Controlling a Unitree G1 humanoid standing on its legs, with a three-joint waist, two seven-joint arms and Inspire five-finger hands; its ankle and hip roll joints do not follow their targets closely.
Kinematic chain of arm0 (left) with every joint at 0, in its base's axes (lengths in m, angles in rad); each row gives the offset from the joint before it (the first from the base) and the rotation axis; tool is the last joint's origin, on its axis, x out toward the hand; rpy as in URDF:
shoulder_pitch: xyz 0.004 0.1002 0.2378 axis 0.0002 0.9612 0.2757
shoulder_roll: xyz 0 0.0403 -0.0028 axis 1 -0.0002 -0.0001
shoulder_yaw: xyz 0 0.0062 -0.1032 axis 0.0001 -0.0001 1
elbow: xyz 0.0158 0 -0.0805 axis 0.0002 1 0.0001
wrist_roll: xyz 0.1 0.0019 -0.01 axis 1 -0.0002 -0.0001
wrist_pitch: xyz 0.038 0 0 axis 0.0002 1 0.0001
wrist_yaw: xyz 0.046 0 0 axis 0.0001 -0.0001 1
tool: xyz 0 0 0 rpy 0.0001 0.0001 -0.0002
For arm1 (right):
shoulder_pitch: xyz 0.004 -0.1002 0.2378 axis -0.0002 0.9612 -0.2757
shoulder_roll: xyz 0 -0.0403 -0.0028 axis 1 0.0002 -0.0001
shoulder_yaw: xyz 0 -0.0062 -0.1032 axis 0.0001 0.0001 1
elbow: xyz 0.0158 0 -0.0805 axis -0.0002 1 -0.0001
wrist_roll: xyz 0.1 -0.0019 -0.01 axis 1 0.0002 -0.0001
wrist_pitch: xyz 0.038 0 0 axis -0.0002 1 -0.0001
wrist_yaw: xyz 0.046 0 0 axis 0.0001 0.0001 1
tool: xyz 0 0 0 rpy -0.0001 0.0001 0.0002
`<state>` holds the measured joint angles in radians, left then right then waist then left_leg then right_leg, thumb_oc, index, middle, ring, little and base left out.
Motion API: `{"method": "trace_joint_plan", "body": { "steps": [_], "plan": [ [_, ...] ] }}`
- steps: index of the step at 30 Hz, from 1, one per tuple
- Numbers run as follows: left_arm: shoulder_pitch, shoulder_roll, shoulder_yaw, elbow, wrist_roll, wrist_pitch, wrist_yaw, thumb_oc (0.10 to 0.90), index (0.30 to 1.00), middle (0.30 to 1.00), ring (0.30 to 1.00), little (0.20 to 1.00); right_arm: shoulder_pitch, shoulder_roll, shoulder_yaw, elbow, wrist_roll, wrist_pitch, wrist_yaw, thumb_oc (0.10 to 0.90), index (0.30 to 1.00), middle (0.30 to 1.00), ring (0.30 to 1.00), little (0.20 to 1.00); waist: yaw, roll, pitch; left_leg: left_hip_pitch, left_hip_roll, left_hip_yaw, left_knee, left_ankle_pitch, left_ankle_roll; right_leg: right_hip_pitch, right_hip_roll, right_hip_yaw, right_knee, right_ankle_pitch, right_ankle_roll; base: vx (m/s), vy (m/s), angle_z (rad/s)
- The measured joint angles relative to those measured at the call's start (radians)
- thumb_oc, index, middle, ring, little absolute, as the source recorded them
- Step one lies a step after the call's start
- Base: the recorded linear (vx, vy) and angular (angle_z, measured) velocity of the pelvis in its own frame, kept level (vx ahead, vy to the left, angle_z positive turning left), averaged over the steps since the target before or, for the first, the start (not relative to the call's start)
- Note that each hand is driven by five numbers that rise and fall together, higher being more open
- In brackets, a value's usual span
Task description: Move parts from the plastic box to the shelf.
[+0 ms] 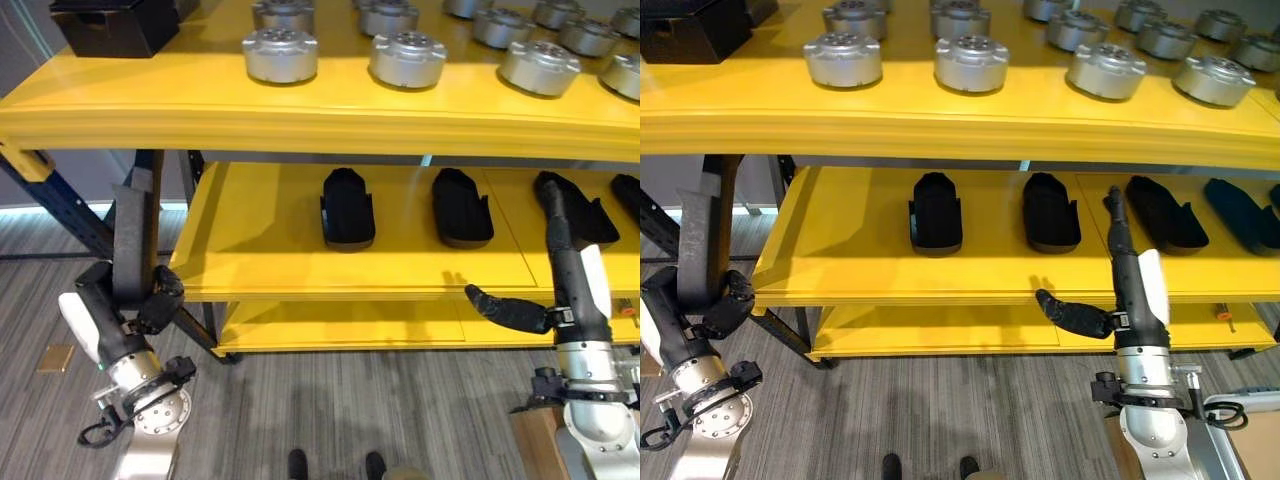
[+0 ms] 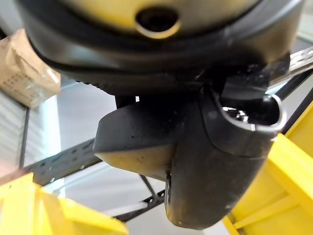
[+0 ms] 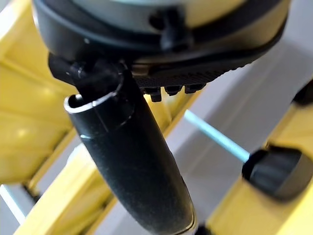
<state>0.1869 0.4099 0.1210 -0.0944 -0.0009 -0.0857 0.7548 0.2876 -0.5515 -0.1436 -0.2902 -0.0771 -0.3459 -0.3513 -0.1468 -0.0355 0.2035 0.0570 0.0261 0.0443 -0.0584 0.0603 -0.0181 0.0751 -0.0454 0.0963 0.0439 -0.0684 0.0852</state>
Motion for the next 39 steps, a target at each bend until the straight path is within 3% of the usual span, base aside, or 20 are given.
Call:
{"method": "trace_joint_plan", "body": {
  "steps": [2, 4, 6, 7, 8, 10, 11, 12, 13, 16, 18, 19, 20, 21, 23, 26, 27, 30, 31, 39],
  "plan": [
    [0.008, 0.0, 0.004, 0.012, -0.032, 0.009, 0.004, 0.4, 0.3, 0.3, 0.3, 0.3, 0.019, 0.007, -0.025, -0.001, 0.001, -0.031, -0.037, 0.9, 1.0, 1.0, 1.0, 1.0, -0.011, 0.016, 0.006, -0.027, 0.011, 0.028, 0.082, -0.04, -0.012, -0.073, 0.012, 0.007, 0.142, -0.064, -0.027, 0.01, -0.065, -0.45],
    [0.008, 0.001, 0.009, 0.019, -0.033, 0.018, 0.007, 0.4, 0.3, 0.3, 0.3, 0.3, 0.022, 0.01, -0.041, 0.0, 0.002, -0.05, -0.07, 0.9, 1.0, 1.0, 1.0, 1.0, -0.033, 0.001, 0.006, -0.113, 0.007, 0.046, 0.246, -0.068, -0.04, -0.138, 0.022, 0.014, 0.253, -0.116, -0.073, 0.03, -0.02, -0.1],
    [-0.02, -0.006, -0.004, 0.02, -0.034, 0.028, 0.004, 0.4, 0.3, 0.3, 0.3, 0.3, 0.023, 0.014, -0.066, 0.0, 0.002, -0.065, -0.088, 0.9, 1.0, 1.0, 1.0, 1.0, -0.041, -0.01, 0.026, -0.228, 0.014, 0.062, 0.455, -0.056, -0.061, -0.152, 0.008, 0.034, 0.283, -0.128, -0.084, 0.07, 0.072, -0.01],
    [-0.019, -0.013, -0.01, 0.02, -0.034, 0.033, 0.004, 0.4, 0.3, 0.3, 0.3, 0.3, 0.023, 0.013, -0.069, 0.0, 0.002, -0.065, -0.09, 0.9, 1.0, 1.0, 1.0, 1.0, -0.039, -0.004, 0.027, -0.231, 0.025, 0.069, 0.47, -0.046, -0.06, -0.149, 0.008, 0.034, 0.278, -0.118, -0.087, 0.12, 0.187, -0.16],
    [-0.023, -0.028, -0.022, 0.022, -0.034, 0.042, 0.0, 0.4, 0.3, 0.3, 0.3, 0.3, 0.028, 0.014, -0.075, 0.002, 0.001, -0.075, -0.102, 0.9, 1.0, 1.0, 1.0, 1.0, -0.057, 0.008, 0.03, -0.219, 0.057, 0.096, 0.443, -0.089, -0.012, -0.126, 0.016, 0.027, 0.257, -0.102, -0.086, 0.16, 0.252, -0.05],
    [-0.039, -0.029, -0.041, 0.031, -0.034, 0.044, 0.001, 0.4, 0.3, 0.3, 0.3, 0.3, 0.026, 0.006, -0.088, 0.016, 0.001, -0.083, -0.109, 0.9, 1.0, 1.0, 1.0, 1.0, -0.067, 0.022, 0.031, -0.195, 0.073, 0.084, 0.369, -0.098, -0.019, -0.118, 0.018, 0.03, 0.237, -0.096, -0.101, 0.18, 0.269, -0.03],
    [-0.048, -0.03, -0.053, 0.033, -0.035, 0.044, 0.002, 0.4, 0.3, 0.3, 0.3, 0.3, 0.027, 0.001, -0.096, 0.021, 0.001, -0.088, -0.117, 0.9, 1.0, 1.0, 1.0, 1.0, -0.069, 0.024, 0.031, -0.185, 0.076, 0.055, 0.275, -0.093, -0.029, -0.115, 0.017, 0.052, 0.217, -0.09, -0.1, 0.11, 0.151, -0.28],
    [-0.056, -0.03, -0.061, 0.034, -0.034, 0.044, 0.001, 0.4, 0.3, 0.3, 0.3, 0.3, 0.023, -0.005, -0.106, 0.027, 0.002, -0.091, -0.121, 0.9, 1.0, 1.0, 1.0, 1.0, -0.064, 0.027, 0.034, -0.166, 0.088, 0.001, 0.098, -0.073, -0.045, -0.102, 0.014, 0.072, 0.176, -0.059, -0.1, 0.22, 0.315, -0.48],
    [-0.066, -0.032, -0.061, 0.054, -0.035, 0.044, 0.002, 0.4, 0.3, 0.3, 0.3, 0.3, 0.027, -0.007, -0.107, 0.047, 0.002, -0.097, -0.121, 0.9, 1.0, 1.0, 1.0, 1.0, -0.054, 0.02, 0.042, -0.164, 0.14, -0.015, 0.015, -0.054, -0.057, -0.052, 0.013, 0.093, 0.119, -0.032, -0.087, 0.21, 0.321, -0.51],
    [-0.078, -0.033, -0.061, 0.127, -0.041, 0.041, 0.004, 0.4, 0.3, 0.3, 0.3, 0.3, 0.048, -0.021, -0.132, 0.063, 0.003, -0.118, -0.122, 0.9, 1.0, 1.0, 1.0, 1.0, -0.068, 0.024, 0.043, -0.155, 0.184, 0.014, 0.028, -0.054, -0.056, 0.02, 0.003, 0.088, 0.068, -0.047, -0.073, 0.13, 0.238, -0.25],
    [-0.079, -0.034, -0.063, 0.136, -0.071, 0.042, 0.005, 0.4, 0.3, 0.3, 0.3, 0.3, 0.063, -0.02, -0.155, 0.056, 0.009, -0.136, -0.134, 0.9, 1.0, 1.0, 1.0, 1.0, -0.075, 0.031, 0.042, -0.154, 0.172, 0.036, 0.064, -0.057, -0.051, 0.04, -0.019, 0.092, 0.049, -0.044, -0.049, 0.13, 0.232, -0.22],
    [-0.085, -0.036, -0.068, 0.135, -0.072, 0.042, 0.014, 0.4, 0.3, 0.3, 0.3, 0.3, 0.081, -0.024, -0.175, 0.051, 0.021, -0.142, -0.139, 0.9, 1.0, 1.0, 1.0, 1.0, -0.083, 0.066, 0.035, -0.128, 0.148, 0.049, 0.07, -0.059, -0.042, 0.062, -0.028, 0.106, 0.025, -0.053, -0.007, 0.18, 0.289, -0.15],
    [-0.092, -0.039, -0.07, 0.135, -0.071, 0.043, 0.021, 0.4, 0.3, 0.3, 0.3, 0.3, 0.092, -0.018, -0.176, 0.05, 0.021, -0.147, -0.138, 0.9, 1.0, 1.0, 1.0, 1.0, -0.092, 0.061, 0.037, -0.118, 0.132, 0.053, 0.042, 0.036, -0.04, 0.068, -0.04, 0.105, 0.024, -0.066, 0.013, 0.16, 0.237, -0.1],
    [-0.093, -0.04, -0.069, 0.136, -0.071, 0.045, 0.028, 0.4, 0.3, 0.3, 0.3, 0.3, 0.101, -0.01, -0.171, 0.05, 0.018, -0.151, -0.135, 0.9, 1.0, 1.0, 1.0, 1.0, -0.093, 0.037, 0.036, -0.103, 0.103, 0.06, 0.028, 0.086, -0.046, 0.076, -0.077, 0.105, 0.022, -0.076, 0.032, 0.16, 0.235, 0.0],
    [-0.093, -0.041, -0.07, 0.135, -0.072, 0.06, 0.038, 0.4, 0.3, 0.3, 0.3, 0.3, 0.105, 0.009, -0.161, 0.04, 0.016, -0.154, -0.133, 0.9, 1.0, 1.0, 1.0, 1.0, -0.092, 0.009, 0.034, -0.08, 0.052, 0.075, -0.008, 0.09, -0.024, 0.083, -0.128, 0.076, 0.016, -0.068, 0.052, 0.11, 0.153, -0.04],
    [-0.093, -0.041, -0.069, 0.135, -0.071, 0.115, 0.06, 0.4, 0.3, 0.3, 0.3, 0.3, 0.088, 0.021, -0.141, 0.004, -0.013, -0.154, -0.144, 0.9, 1.0, 1.0, 1.0, 1.0, -0.068, -0.001, 0.037, -0.063, -0.008, 0.09, -0.022, 0.081, 0.018, 0.075, -0.19, -0.02, 0.015, -0.012, 0.094, 0.06, 0.092, -0.03],
    [-0.094, -0.041, -0.069, 0.135, -0.072, 0.121, 0.069, 0.4, 0.3, 0.3, 0.3, 0.3, 0.085, 0.022, -0.14, 0.002, -0.029, -0.154, -0.144, 0.9, 1.0, 1.0, 1.0, 1.0, -0.064, 0.004, 0.039, -0.055, -0.008, 0.085, -0.022, 0.078, 0.024, 0.073, -0.186, -0.022, 0.019, -0.04, 0.091, 0.0, 0.0, 0.0],
    [-0.092, -0.043, -0.084, 0.124, -0.072, 0.123, 0.079, 0.4, 0.3, 0.3, 0.3, 0.3, 0.065, 0.025, -0.135, -0.025, -0.042, -0.156, -0.145, 0.9, 1.0, 1.0, 1.0, 1.0, -0.048, -0.006, 0.038, -0.054, -0.014, 0.082, -0.022, 0.068, 0.025, 0.047, -0.141, -0.008, -0.06, -0.027, 0.067, 0.16, 0.231, 0.19],
    [-0.093, -0.051, -0.081, 0.13, -0.07, 0.125, 0.081, 0.4, 0.3, 0.3, 0.3, 0.3, 0.057, 0.035, -0.143, -0.038, -0.043, -0.152, -0.15, 0.9, 1.0, 1.0, 1.0, 1.0, -0.043, -0.007, 0.039, -0.05, -0.02, 0.083, -0.023, 0.051, 0.03, 0.05, -0.143, -0.02, -0.055, 0.007, 0.079, 0.11, 0.159, 0.05],
    [-0.082, -0.065, -0.076, 0.137, -0.071, 0.176, 0.082, 0.4, 0.3, 0.3, 0.3, 0.3, 0.025, 0.041, -0.133, -0.051, -0.042, -0.097, -0.173, 0.9, 1.0, 1.0, 1.0, 1.0, -0.026, -0.013, 0.037, -0.044, -0.01, 0.113, -0.022, 0.047, 0.021, 0.036, -0.135, -0.028, -0.058, 0.021, 0.076, 0.07, 0.102, -0.13]
  ]
}}
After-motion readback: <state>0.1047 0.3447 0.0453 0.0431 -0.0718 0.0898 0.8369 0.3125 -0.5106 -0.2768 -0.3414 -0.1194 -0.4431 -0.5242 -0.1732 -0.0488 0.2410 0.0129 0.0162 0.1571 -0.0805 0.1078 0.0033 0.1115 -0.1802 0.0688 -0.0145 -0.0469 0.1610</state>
